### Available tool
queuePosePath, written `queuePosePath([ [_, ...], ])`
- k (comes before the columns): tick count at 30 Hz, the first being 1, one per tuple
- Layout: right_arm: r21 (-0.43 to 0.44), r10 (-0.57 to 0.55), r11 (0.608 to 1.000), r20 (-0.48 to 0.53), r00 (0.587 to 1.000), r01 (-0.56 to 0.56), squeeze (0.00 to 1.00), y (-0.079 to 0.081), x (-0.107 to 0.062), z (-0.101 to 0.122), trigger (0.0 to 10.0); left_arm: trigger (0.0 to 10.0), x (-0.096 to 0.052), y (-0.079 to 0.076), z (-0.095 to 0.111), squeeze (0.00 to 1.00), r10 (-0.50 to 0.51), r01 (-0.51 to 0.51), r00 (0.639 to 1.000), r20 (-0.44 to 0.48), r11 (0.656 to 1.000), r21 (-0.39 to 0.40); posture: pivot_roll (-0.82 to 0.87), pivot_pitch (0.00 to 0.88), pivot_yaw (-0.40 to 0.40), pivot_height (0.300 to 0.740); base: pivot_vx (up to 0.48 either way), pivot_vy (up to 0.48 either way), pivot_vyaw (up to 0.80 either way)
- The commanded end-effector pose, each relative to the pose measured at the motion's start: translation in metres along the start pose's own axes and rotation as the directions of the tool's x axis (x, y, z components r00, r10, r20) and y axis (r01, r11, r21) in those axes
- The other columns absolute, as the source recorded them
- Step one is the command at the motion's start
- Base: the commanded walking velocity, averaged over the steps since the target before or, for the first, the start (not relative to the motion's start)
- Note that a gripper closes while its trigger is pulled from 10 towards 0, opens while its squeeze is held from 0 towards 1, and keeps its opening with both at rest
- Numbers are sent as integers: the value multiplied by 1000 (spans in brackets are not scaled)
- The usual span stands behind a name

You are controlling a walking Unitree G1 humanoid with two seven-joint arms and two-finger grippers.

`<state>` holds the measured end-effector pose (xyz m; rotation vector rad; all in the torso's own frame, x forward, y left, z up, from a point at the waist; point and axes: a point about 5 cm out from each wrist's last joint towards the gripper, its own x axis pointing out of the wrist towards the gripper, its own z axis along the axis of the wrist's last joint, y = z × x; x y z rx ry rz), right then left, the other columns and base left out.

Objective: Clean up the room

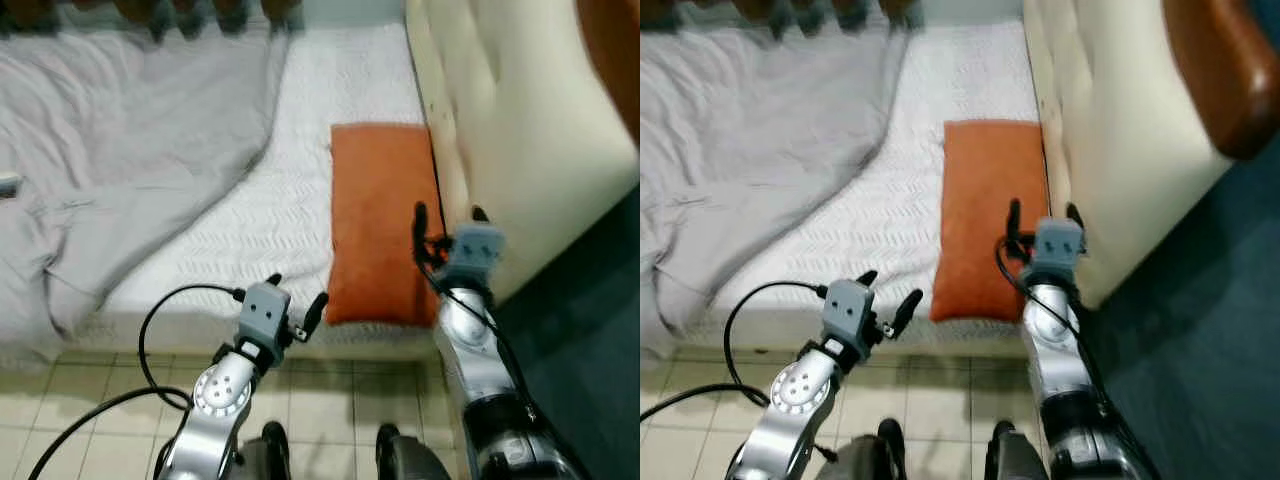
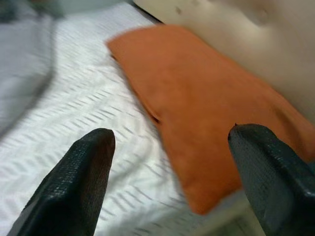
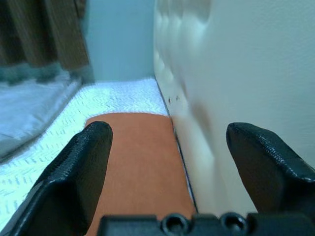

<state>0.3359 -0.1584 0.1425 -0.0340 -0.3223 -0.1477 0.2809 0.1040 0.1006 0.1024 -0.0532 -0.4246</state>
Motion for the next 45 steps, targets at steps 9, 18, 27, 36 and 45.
queuePosePath([
  [9,-8,15,1000,-321,947,-18,0,-33,-68,-56,10000,10000,6,22,-18,0,126,-136,988,-87,984,-115,-98,0,89,740,0,146,0],
  [18,-71,-25,997,-333,942,2,0,-62,-81,-57,10000,10000,8,34,-32,0,150,-160,980,-127,984,-74,-111,3,82,740,0,425,0],
  [27,-95,-66,995,-342,937,36,0,-78,-102,-56,10000,10000,-11,30,-36,0,131,-145,984,-117,982,-121,-100,0,72,740,0,434,0],
  [36,-91,10,995,-345,939,-44,0,-64,-92,-55,10000,10000,-1,29,-27,0,118,-126,990,-73,984,-125,-104,0,65,740,0,472,-427],
  [45,-39,65,996,-377,924,-86,0,-53,-87,-61,10000,10000,-1,30,-29,0,219,-228,972,-82,966,-119,-95,0,56,740,0,480,-173],
])
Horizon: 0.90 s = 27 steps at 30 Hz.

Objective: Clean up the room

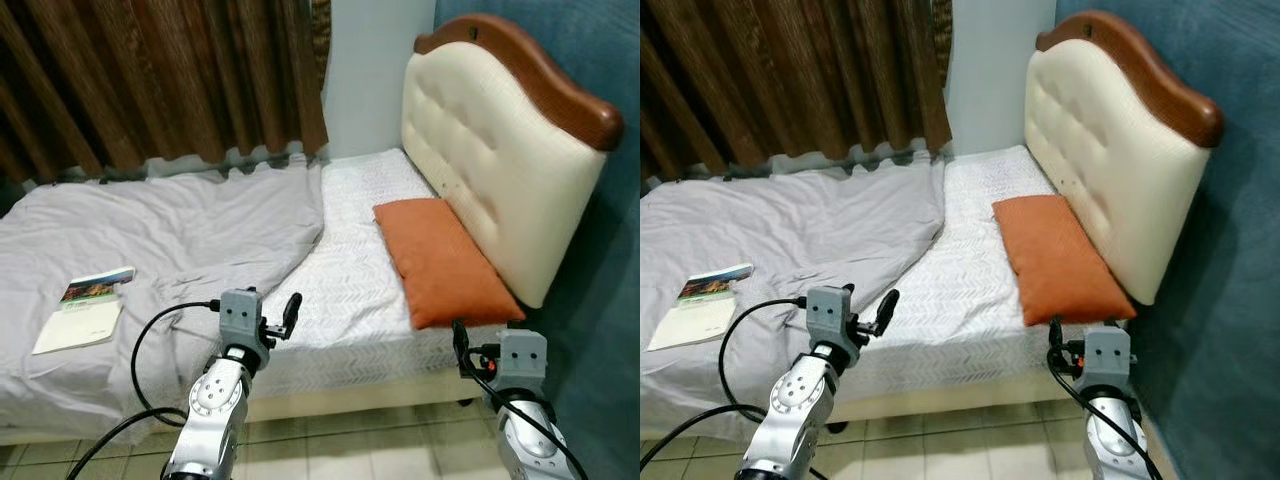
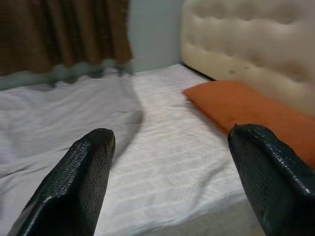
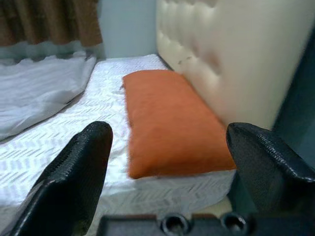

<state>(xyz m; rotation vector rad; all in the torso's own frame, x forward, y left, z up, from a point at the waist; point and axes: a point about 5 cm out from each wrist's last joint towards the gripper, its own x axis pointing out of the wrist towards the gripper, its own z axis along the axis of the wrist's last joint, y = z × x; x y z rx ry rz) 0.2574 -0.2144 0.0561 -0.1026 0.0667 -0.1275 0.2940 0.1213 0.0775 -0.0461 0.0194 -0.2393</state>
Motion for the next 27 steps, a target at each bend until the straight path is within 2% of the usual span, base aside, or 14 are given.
queuePosePath([
  [1,29,45,999,0,999,-45,0,13,6,4,10000,10000,-3,12,-2,0,42,-42,999,-12,999,29,-95,0,56,740,0,480,0],
  [13,58,97,994,10,995,-97,0,19,14,8,10000,10000,3,16,1,0,61,-61,998,-19,998,30,-81,0,40,740,0,480,522],
  [18,56,113,992,18,993,-114,0,22,17,11,10000,10000,6,18,3,0,60,-59,998,-16,998,18,-77,0,40,740,0,480,0],
  [25,69,114,991,31,993,-116,0,24,21,13,10000,10000,9,17,6,0,41,-41,999,-15,998,43,-57,0,44,740,0,480,0],
  [27,75,141,987,42,989,-144,0,31,22,15,10000,10000,9,18,8,0,40,-39,999,-10,999,35,-57,0,46,740,0,480,0],
])
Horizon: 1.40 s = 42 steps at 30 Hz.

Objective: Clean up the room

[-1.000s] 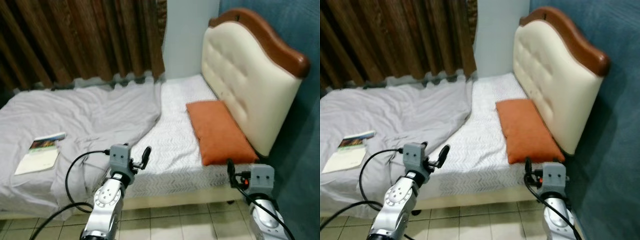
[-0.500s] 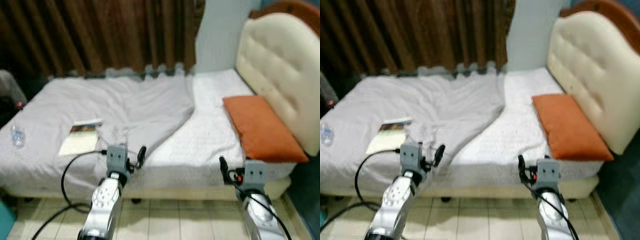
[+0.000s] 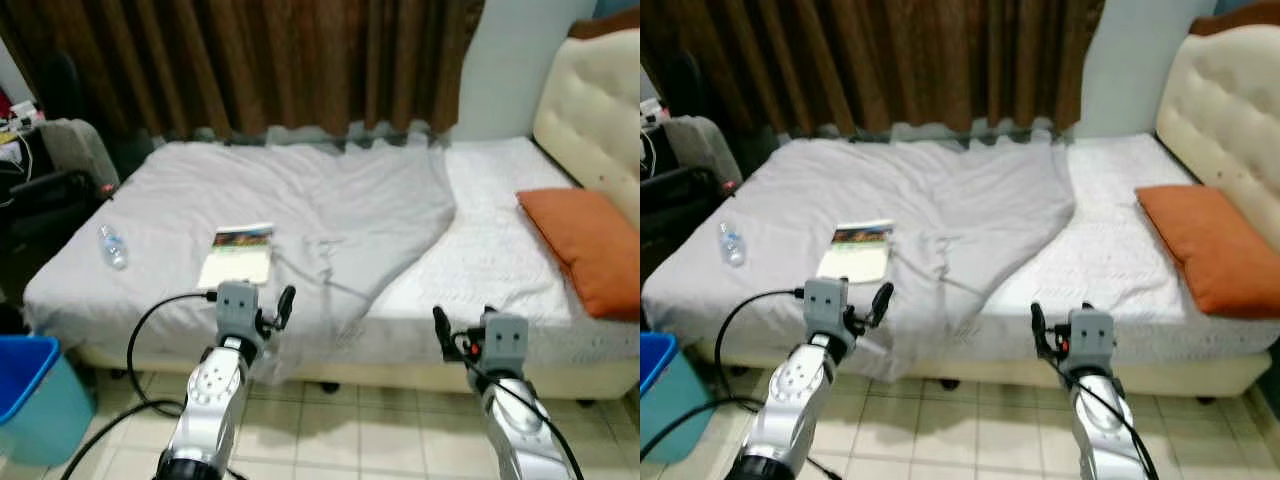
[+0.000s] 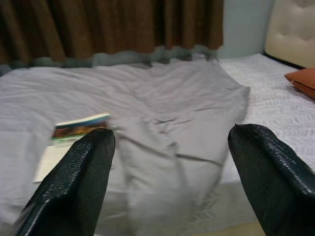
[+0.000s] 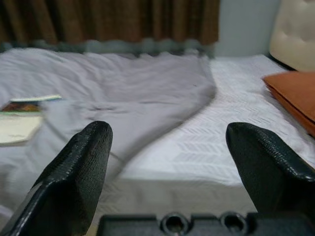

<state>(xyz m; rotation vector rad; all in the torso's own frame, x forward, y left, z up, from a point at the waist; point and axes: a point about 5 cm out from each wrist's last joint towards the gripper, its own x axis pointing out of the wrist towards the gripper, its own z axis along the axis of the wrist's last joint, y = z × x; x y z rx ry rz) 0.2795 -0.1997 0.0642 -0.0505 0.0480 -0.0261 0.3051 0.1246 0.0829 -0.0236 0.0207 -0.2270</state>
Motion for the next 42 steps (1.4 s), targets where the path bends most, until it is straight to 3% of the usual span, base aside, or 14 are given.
queuePosePath([
  [1,30,52,998,20,998,-53,0,16,5,4,10000,10000,-1,14,2,0,30,-30,1000,-8,999,11,-58,0,47,740,0,480,0],
  [7,50,63,997,23,998,-64,0,18,8,6,10000,10000,1,19,0,0,59,-58,998,-20,997,50,-49,0,45,740,0,444,0],
  [8,51,70,996,21,997,-71,0,19,9,5,10000,10000,2,18,1,0,64,-61,998,-23,993,103,-49,0,44,740,0,0,0],
  [10,48,80,996,18,997,-81,0,20,10,5,10000,10000,4,17,7,0,60,-61,998,21,993,102,-49,0,44,740,0,0,0],
  [20,55,125,990,19,992,-126,0,26,15,7,10000,10000,11,18,13,0,57,-58,998,26,998,32,-40,0,40,740,318,0,0],
  [23,79,127,989,14,992,-128,0,24,14,6,10000,10000,5,16,10,0,43,-43,998,36,999,-13,-37,0,39,740,447,0,0],
  [29,61,121,991,-5,993,-121,0,17,-1,-5,10000,10000,-13,17,0,0,20,-20,1000,24,1000,-6,-24,0,31,740,437,0,0],
  [35,42,105,994,-16,994,-105,0,14,-4,-8,10000,10000,-13,21,-2,0,49,-49,999,1,997,-61,-13,0,26,740,418,122,0],
  [38,28,99,995,-45,994,-98,0,7,-18,-15,10000,10000,-25,20,-6,0,10,-11,1000,-7,998,-56,-11,0,21,740,406,252,0],
  [41,5,84,996,-92,992,-84,0,-1,-44,-27,10000,10000,-51,18,-19,0,-80,78,995,-57,996,-39,-5,0,22,740,405,255,0],
  [42,4,83,997,-99,992,-83,0,-1,-46,-30,10000,10000,-51,21,-20,0,-79,76,995,-61,996,-37,-4,0,22,740,405,259,0],
])
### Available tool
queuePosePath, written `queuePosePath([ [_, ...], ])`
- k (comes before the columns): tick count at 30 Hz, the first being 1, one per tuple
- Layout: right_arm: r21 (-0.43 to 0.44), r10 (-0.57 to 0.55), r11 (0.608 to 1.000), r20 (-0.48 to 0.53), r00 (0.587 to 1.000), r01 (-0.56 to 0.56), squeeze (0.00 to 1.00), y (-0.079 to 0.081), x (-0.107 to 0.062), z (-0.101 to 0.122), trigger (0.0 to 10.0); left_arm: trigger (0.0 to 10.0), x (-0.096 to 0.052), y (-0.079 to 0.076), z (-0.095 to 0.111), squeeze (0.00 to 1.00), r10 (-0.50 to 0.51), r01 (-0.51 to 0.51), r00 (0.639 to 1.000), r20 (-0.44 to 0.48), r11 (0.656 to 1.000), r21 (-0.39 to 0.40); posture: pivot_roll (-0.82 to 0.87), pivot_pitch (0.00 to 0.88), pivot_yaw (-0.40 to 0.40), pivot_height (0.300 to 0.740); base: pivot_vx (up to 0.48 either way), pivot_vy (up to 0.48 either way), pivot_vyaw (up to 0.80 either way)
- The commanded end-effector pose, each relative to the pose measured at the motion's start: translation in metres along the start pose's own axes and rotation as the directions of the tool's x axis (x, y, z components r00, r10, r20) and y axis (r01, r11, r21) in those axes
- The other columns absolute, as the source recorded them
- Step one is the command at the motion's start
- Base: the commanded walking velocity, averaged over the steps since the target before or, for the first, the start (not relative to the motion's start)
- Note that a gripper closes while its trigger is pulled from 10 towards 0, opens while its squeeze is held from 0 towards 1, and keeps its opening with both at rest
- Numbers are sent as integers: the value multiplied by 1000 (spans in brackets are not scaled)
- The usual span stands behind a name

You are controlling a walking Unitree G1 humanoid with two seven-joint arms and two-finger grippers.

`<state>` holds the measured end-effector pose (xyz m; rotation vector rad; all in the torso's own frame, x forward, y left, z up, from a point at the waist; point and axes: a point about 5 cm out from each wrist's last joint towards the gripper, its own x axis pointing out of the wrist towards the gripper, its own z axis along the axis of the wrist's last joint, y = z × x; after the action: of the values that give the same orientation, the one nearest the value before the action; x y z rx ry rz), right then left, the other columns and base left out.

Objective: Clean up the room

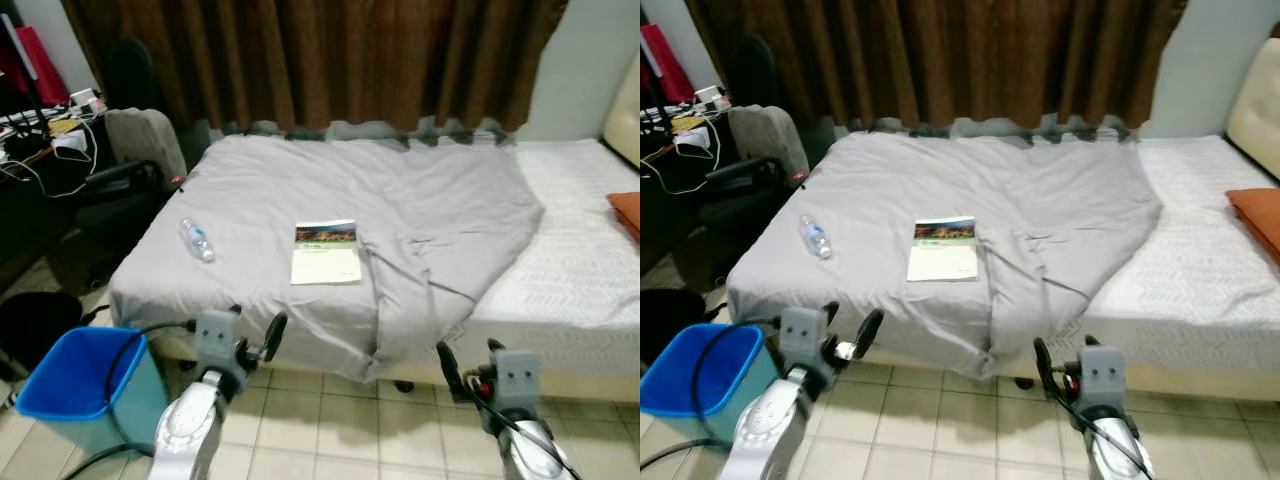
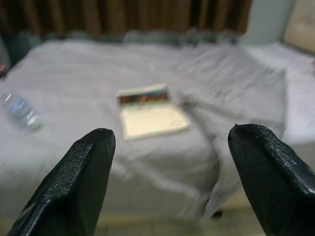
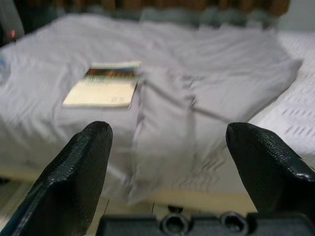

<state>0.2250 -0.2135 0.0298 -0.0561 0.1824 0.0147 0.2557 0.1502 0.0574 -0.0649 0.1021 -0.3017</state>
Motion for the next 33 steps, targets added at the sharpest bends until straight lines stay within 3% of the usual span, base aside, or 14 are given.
queuePosePath([
  [1,2,40,999,30,999,-40,0,13,7,8,10000,10000,3,9,7,0,8,-8,1000,15,1000,14,-7,0,23,740,394,270,0],
  [6,6,59,998,32,998,-59,0,16,18,13,10000,10000,10,15,10,0,51,-51,999,20,999,-7,-8,0,10,740,386,283,0],
  [17,-5,100,995,62,993,-100,0,23,37,28,10000,10000,19,15,16,0,22,-22,1000,21,999,27,-16,0,13,740,382,290,0],
  [27,-8,117,993,45,992,-117,0,26,44,30,10000,10000,24,-1,16,0,31,-31,999,33,999,-11,-20,0,8,740,380,293,-800],
  [33,-10,124,992,44,991,-124,0,28,46,30,10000,10000,25,-2,18,0,64,-63,997,42,998,-19,-17,1,6,740,379,292,-667],
])
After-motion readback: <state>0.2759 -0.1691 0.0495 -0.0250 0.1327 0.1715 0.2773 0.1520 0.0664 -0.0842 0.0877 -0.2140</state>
